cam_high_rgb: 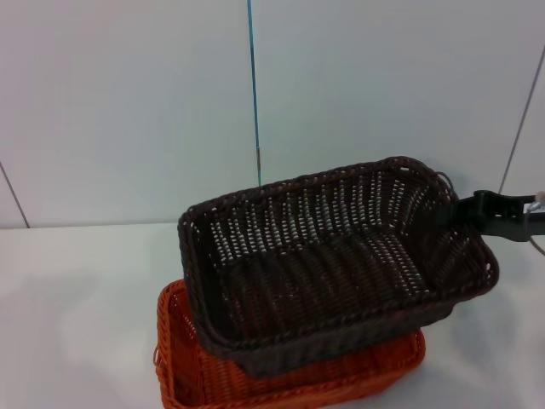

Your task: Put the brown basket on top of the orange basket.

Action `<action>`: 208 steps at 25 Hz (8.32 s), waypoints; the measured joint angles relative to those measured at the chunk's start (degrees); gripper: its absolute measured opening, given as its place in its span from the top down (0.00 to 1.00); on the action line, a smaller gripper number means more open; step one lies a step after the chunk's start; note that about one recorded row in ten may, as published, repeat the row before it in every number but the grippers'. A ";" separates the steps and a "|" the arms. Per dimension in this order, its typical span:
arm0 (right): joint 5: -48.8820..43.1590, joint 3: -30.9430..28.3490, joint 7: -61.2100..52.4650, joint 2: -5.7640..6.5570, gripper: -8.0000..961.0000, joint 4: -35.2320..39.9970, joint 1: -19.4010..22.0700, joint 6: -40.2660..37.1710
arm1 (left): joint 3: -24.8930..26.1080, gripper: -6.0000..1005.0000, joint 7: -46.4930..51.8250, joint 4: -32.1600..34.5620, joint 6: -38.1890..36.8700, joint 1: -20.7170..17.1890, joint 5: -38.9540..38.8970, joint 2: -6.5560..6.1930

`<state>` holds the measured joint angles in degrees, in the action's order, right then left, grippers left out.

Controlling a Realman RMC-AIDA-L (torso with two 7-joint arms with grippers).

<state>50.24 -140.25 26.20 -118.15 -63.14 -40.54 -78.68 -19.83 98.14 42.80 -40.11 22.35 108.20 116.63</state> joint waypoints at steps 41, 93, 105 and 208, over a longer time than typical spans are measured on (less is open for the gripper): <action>14.38 15.81 3.16 -1.20 0.79 6.51 6.01 13.70 | -0.09 0.50 -1.46 -2.21 1.09 0.76 2.41 -0.53; 20.07 23.92 4.04 -1.29 0.79 11.82 6.85 23.27 | -0.09 0.50 -1.47 -2.19 1.08 0.77 4.54 -0.68; 20.27 24.62 4.10 -1.29 0.79 12.42 6.78 24.57 | -0.10 0.50 -1.47 -2.19 1.08 0.83 4.57 -0.79; 19.23 21.61 5.08 -0.48 0.30 5.32 11.44 23.70 | -0.03 0.50 -2.26 -2.34 1.29 0.91 4.31 -0.61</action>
<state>69.47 -118.64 31.29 -118.63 -57.82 -29.10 -54.99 -19.86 95.88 40.45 -38.81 23.25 112.51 116.02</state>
